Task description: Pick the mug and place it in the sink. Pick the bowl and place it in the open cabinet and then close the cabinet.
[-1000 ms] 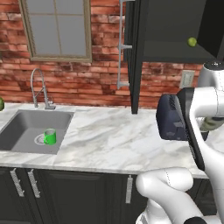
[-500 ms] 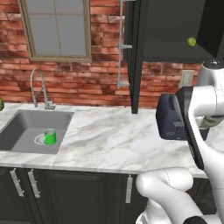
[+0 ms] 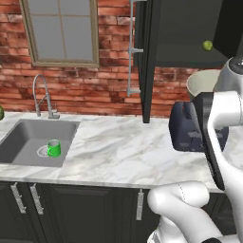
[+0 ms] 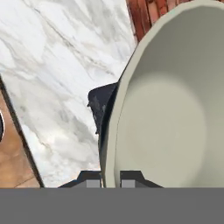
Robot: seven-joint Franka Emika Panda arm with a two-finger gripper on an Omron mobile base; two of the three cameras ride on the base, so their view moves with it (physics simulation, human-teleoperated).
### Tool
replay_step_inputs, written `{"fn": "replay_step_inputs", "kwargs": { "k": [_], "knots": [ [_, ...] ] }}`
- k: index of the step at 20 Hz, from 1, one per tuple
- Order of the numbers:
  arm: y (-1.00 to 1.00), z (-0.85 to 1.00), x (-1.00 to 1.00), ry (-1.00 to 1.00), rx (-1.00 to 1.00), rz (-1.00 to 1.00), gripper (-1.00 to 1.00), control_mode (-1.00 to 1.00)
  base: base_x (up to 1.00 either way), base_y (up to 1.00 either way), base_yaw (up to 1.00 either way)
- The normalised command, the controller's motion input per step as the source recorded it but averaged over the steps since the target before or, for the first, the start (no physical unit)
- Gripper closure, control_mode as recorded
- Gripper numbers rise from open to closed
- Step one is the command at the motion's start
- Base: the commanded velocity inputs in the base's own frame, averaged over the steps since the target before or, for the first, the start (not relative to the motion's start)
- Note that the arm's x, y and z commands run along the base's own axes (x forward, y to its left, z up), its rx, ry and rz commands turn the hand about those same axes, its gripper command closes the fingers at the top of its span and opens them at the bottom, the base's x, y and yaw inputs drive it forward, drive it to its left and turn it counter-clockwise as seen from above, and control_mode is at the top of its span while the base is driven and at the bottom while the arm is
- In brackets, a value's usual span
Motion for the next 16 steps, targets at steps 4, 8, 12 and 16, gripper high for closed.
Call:
{"fn": "replay_step_inputs", "kwargs": {
  "k": [4, 8, 12, 16],
  "knots": [
    [-0.03, 0.83, 0.00, -0.34, 0.00, 0.30, 1.00, -1.00, 0.00, 0.00, 0.00],
    [0.00, 0.88, -0.01, -0.27, -0.07, 0.20, 1.00, -1.00, 0.00, 0.00, 0.00],
    [0.14, 0.80, -0.18, -0.19, -0.16, 0.09, 1.00, -1.00, 0.00, 0.00, 0.00],
    [0.09, 0.41, -0.01, -0.05, -0.16, 0.04, 1.00, -1.00, 0.00, 0.00, 0.00]
  ]
}}
